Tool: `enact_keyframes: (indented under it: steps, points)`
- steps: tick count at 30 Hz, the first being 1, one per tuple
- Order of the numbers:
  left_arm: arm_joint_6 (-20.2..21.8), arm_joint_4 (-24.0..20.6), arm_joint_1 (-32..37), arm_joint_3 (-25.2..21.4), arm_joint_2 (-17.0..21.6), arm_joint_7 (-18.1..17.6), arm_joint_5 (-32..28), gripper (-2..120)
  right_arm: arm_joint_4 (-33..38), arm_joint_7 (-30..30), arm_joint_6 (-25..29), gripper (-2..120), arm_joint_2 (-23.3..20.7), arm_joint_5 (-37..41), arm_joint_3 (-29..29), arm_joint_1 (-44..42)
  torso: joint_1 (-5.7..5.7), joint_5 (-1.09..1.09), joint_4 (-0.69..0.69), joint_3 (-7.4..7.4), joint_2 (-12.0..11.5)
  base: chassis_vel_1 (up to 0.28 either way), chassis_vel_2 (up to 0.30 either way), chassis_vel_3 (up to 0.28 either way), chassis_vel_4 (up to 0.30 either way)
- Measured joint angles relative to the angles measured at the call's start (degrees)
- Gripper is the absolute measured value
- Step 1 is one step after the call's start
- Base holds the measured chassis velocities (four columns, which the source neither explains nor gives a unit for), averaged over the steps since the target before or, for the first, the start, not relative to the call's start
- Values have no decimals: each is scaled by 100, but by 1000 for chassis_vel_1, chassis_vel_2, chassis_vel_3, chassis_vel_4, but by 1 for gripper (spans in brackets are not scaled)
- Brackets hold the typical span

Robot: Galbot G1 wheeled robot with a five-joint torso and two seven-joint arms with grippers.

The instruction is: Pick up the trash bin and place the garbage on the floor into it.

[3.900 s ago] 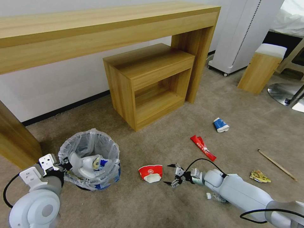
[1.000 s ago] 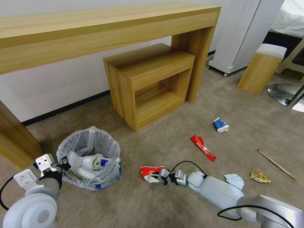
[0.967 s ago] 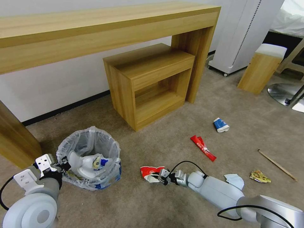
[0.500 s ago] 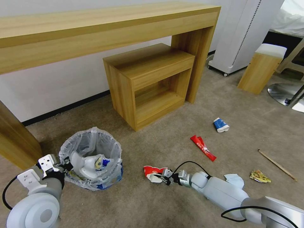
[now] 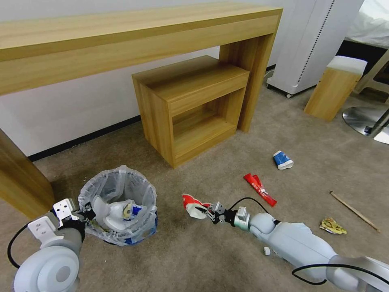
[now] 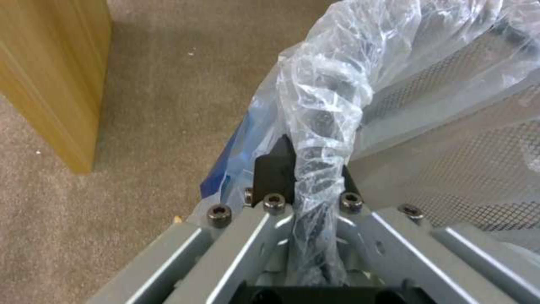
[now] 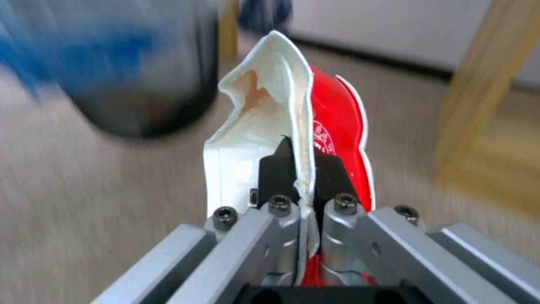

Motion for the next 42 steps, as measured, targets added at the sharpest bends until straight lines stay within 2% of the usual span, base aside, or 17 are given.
enact_keyframes:
  steps: [10,17,28,42]
  points:
    - [0,41,-19,128,-31,42,95,0,1632,102,-13,0,-278,706,639,-154,0,-1,0,0,0,0,0,0,0]
    - [0,42,-33,233,-16,54,146,0,2420,274,-108,0,-332,1094,644,-21,0,-2,1,0,0,0,0,0,0]
    - [2,69,-48,353,-25,107,234,0,3172,403,-271,0,-259,1597,125,520,0,-1,0,0,0,0,0,0,0]
    - [5,80,-84,399,-23,115,244,0,3211,348,-487,0,-49,1772,-1061,1416,0,-1,1,0,0,0,0,0,0]
